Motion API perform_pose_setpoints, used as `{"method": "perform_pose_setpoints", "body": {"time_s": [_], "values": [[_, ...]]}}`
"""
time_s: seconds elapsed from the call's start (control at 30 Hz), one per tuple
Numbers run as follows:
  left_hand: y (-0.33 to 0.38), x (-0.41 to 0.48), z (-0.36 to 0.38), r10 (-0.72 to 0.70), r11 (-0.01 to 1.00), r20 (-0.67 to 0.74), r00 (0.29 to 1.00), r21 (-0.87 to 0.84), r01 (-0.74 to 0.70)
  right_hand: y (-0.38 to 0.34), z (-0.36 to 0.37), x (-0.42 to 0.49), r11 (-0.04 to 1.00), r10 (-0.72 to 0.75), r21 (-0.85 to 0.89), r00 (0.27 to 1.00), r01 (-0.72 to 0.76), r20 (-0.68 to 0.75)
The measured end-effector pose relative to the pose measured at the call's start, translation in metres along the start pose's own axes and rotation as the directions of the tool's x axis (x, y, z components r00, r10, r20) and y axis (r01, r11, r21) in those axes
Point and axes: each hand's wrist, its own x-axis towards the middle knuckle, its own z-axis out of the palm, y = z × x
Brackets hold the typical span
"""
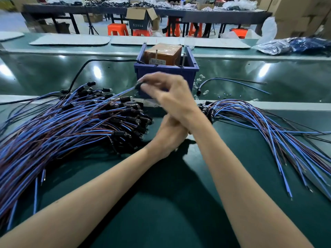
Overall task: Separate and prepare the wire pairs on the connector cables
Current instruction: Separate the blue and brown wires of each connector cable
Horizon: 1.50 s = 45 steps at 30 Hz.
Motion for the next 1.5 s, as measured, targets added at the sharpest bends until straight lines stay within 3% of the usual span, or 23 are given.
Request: {"method": "perform_pose_setpoints", "body": {"time_s": [0.03, 0.1, 0.17, 0.2, 0.23, 0.3, 0.37, 0.4, 0.5, 0.63, 0.87, 1.0, 1.1, 1.2, 1.33, 1.5], "values": [[0.005, 0.001, 0.003, 0.003, 0.999, -0.041, 0.999, -0.045, -0.005, 0.000, -0.009, 0.000, 0.981, 0.057, 0.189, 0.996, -0.044, -0.066], [0.008, 0.005, 0.003, -0.002, 0.993, -0.103, 0.995, -0.119, -0.010, -0.001, -0.026, 0.001, 0.824, 0.200, 0.557, 0.972, -0.101, -0.120], [0.014, 0.005, 0.002, -0.030, 0.970, -0.172, 0.985, -0.242, -0.013, 0.001, -0.040, 0.001, 0.647, 0.288, 0.759, 0.946, -0.077, -0.149], [0.016, 0.005, 0.001, -0.059, 0.955, -0.184, 0.981, -0.297, 0.002, 0.003, -0.045, 0.001, 0.618, 0.311, 0.784, 0.933, -0.056, -0.179], [0.017, 0.005, 0.001, -0.083, 0.939, -0.188, 0.979, -0.344, 0.014, 0.005, -0.048, 0.001, 0.651, 0.325, 0.758, 0.920, -0.048, -0.220], [0.022, 0.003, 0.001, -0.097, 0.911, -0.179, 0.979, -0.412, 0.015, 0.009, -0.050, 0.000, 0.829, 0.301, 0.553, 0.900, -0.084, -0.315], [0.023, 0.004, 0.001, -0.126, 0.892, -0.199, 0.972, -0.451, 0.023, 0.014, -0.051, -0.001, 0.974, 0.194, 0.183, 0.908, -0.133, -0.370], [0.024, 0.004, 0.001, -0.142, 0.887, -0.207, 0.968, -0.460, 0.032, 0.017, -0.052, -0.001, 0.989, 0.133, -0.013, 0.918, -0.149, -0.373], [0.019, 0.007, 0.001, -0.149, 0.902, -0.257, 0.955, -0.431, 0.025, 0.025, -0.060, -0.006, 0.900, 0.079, -0.386, 0.946, -0.203, -0.314], [0.015, 0.008, 0.002, -0.103, 0.945, -0.273, 0.956, -0.326, 0.009, 0.032, -0.067, -0.024, 0.794, 0.120, -0.569, 0.974, -0.212, -0.195], [0.012, 0.008, 0.003, -0.074, 0.973, -0.238, 0.968, -0.229, 0.018, 0.035, -0.058, -0.029, 0.825, 0.208, -0.512, 0.971, -0.238, -0.118], [0.013, 0.008, 0.005, -0.060, 0.987, -0.209, 0.976, -0.159, 0.027, 0.030, -0.054, -0.016, 0.918, 0.326, -0.175, 0.929, -0.356, -0.176], [0.013, 0.007, 0.006, -0.086, 0.985, -0.161, 0.983, -0.164, 0.059, 0.024, -0.054, -0.009, 0.892, 0.446, 0.127, 0.891, -0.434, -0.084], [0.012, 0.007, 0.006, -0.110, 0.985, -0.144, 0.983, -0.145, 0.089, 0.019, -0.052, -0.010, 0.883, 0.438, 0.186, 0.899, -0.430, -0.002], [0.010, 0.007, 0.004, -0.070, 0.988, -0.145, 0.987, -0.145, 0.049, 0.018, -0.054, -0.010, 0.895, 0.420, 0.180, 0.907, -0.408, -0.033], [0.008, 0.011, 0.000, -0.110, 0.977, -0.311, 0.944, -0.207, 0.046, 0.026, -0.063, -0.008, 0.867, 0.482, 0.194, 0.871, -0.458, -0.099]]}}
